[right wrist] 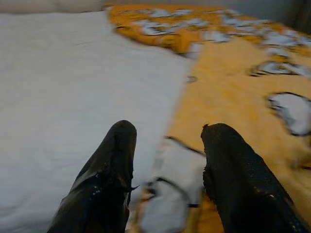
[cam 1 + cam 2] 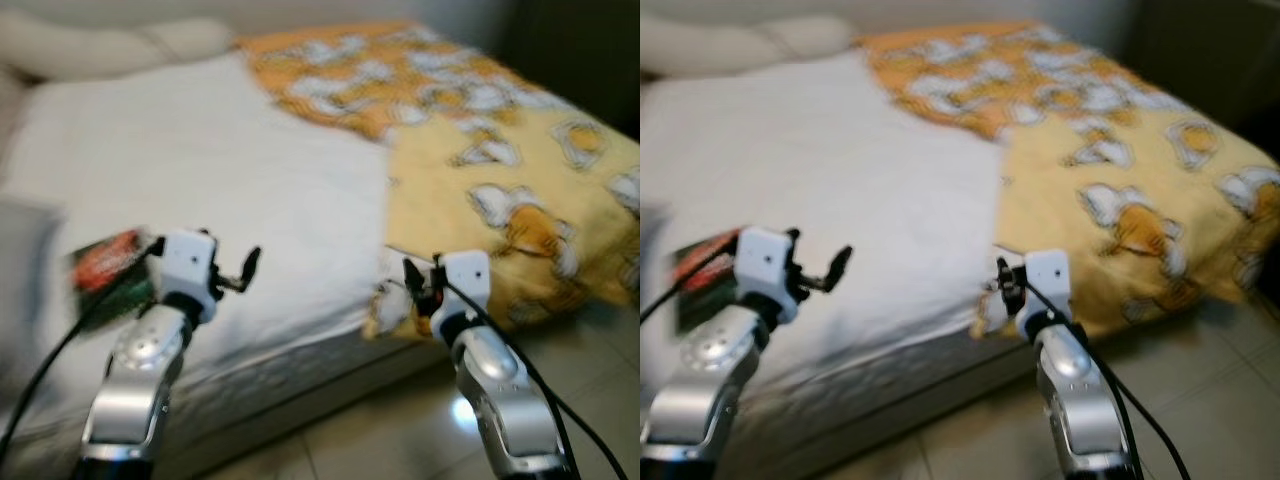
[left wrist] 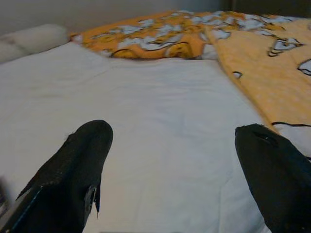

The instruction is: Clean up the room

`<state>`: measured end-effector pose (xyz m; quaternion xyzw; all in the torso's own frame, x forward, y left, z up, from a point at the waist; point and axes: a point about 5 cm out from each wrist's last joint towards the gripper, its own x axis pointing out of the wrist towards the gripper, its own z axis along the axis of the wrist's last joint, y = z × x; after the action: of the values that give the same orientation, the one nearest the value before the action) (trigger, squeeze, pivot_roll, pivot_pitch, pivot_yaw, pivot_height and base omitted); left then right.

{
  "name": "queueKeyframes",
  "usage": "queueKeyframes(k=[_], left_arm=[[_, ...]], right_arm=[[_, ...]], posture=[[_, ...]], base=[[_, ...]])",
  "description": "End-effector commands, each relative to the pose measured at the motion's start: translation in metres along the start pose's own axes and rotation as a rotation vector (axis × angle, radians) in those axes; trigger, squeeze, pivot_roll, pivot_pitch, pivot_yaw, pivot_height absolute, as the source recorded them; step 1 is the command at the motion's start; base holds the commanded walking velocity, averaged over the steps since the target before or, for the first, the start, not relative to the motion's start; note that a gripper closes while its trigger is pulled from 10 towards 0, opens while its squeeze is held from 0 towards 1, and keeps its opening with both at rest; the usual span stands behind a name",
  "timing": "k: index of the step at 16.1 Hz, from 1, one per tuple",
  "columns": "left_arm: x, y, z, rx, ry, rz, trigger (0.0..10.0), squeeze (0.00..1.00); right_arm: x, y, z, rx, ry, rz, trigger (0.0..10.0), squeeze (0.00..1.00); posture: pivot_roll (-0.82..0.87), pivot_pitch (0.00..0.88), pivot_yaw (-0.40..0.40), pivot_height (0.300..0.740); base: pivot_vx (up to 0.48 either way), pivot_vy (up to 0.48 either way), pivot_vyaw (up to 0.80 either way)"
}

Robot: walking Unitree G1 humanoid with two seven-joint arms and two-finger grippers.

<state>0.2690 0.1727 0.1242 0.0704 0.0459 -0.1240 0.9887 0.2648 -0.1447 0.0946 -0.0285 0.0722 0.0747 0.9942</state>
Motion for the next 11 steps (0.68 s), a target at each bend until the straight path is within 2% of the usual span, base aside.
queueKeyframes(k=[1,4,8,11], left_arm=[[0.002,-0.0087,0.0026,0.001,-0.016,-0.04,10.0,0.04],[0.0021,-0.0086,0.002,0.005,-0.015,-0.048,10.0,0.04],[0.0014,-0.0094,0.0012,0.009,-0.013,-0.061,10.0,0.03],[0.0009,-0.0105,0.0005,0.012,-0.012,-0.074,10.0,0.03]], right_arm=[[-0.0013,-0.0088,-0.0022,0.005,0.002,-0.027,10.0,0.0],[-0.0018,-0.0098,-0.0045,0.019,0.003,-0.029,10.0,0.0],[-0.001,-0.0099,-0.0053,0.041,-0.001,-0.027,10.0,0.0],[0.0002,-0.0094,-0.005,0.031,-0.008,-0.016,10.0,0.0]], posture=[[0.01,0.0,-0.001,0.74],[0.01,0.0,-0.001,0.74],[0.01,0.0,-0.002,0.74],[0.01,0.0,-0.006,0.74]], base=[[0.296,0.0,-0.8],[0.296,0.0,0.0],[0.299,0.0,-0.8],[0.296,0.0,0.0]])
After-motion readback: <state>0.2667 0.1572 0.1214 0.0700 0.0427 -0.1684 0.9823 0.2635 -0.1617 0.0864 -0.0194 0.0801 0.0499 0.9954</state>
